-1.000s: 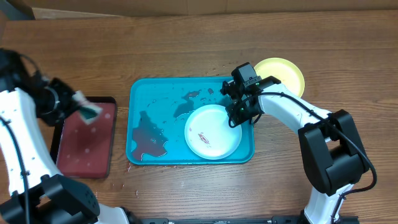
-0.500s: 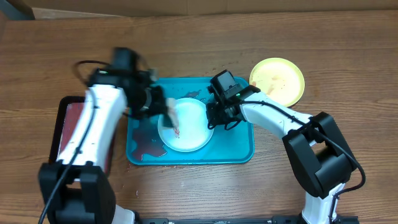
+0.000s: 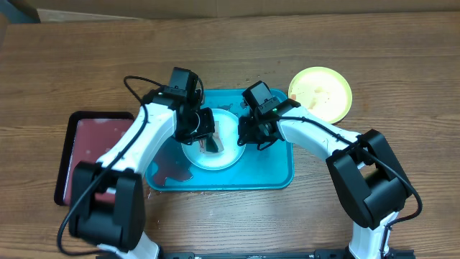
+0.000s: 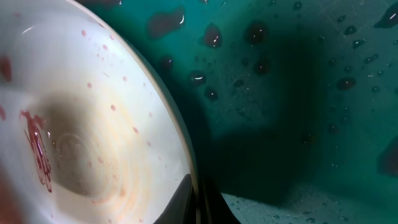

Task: Clean dirty plates on tray and stack at the side
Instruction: 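Scrub the stained white plate with the sponge in the left gripper, then lift the white plate with the right gripper and stack it on the yellow plate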

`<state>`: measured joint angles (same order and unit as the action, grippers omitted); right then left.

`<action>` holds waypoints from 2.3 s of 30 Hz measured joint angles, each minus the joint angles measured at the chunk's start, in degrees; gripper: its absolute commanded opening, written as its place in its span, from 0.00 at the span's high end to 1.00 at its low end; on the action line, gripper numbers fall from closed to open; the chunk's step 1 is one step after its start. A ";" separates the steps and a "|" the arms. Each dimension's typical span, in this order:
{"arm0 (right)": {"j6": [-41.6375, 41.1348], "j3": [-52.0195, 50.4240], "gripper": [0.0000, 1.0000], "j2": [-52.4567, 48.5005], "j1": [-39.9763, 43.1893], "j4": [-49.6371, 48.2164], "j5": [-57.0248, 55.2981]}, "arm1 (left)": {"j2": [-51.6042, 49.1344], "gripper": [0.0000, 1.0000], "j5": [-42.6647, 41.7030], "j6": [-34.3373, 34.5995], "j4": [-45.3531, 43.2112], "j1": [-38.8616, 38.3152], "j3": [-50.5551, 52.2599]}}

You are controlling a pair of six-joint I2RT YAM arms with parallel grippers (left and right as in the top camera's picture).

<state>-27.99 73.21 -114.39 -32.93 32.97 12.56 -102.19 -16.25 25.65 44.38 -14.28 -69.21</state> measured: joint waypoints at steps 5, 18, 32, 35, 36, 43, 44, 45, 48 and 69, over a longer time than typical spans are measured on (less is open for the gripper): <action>-0.33 0.00 0.96 0.00 0.00 0.00 -0.04 | -4.92 0.96 0.46 1.01 -5.66 0.00 0.20; -0.31 0.00 0.96 -0.22 -0.09 -0.50 0.44 | -6.78 0.96 23.91 4.26 7.78 -0.39 -4.09; -0.31 0.00 0.96 -0.28 0.22 -0.42 0.15 | -0.59 0.96 15.26 1.31 9.97 0.11 -15.26; -0.31 0.00 0.96 -0.28 0.22 -0.42 0.13 | -1.77 0.96 9.33 1.16 8.41 -0.98 -13.77; -0.31 0.00 0.96 -0.28 0.22 -0.42 0.13 | -2.43 0.96 7.93 1.16 7.80 -1.55 -12.92; -0.33 0.00 0.96 -0.28 0.22 -0.42 0.11 | -9.11 0.96 5.90 1.14 6.51 -3.72 -6.86; -0.28 0.00 0.96 -0.28 0.22 -0.46 0.11 | -9.70 0.96 6.80 1.16 6.71 -3.69 -6.78; -0.31 0.00 0.96 -0.28 0.22 -0.44 0.09 | -9.92 0.96 7.69 1.14 6.80 -3.69 -6.78; -0.31 0.00 0.96 -0.28 0.22 -0.46 0.11 | -9.90 0.96 12.31 1.11 7.32 -3.91 -6.84; 6.49 5.05 0.96 1.33 -0.28 4.35 -1.14 | -5.81 0.96 43.89 11.82 32.94 4.02 -29.83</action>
<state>-21.50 78.26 -113.06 -33.21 37.32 11.42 -108.01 27.64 37.47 77.32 -10.26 -99.04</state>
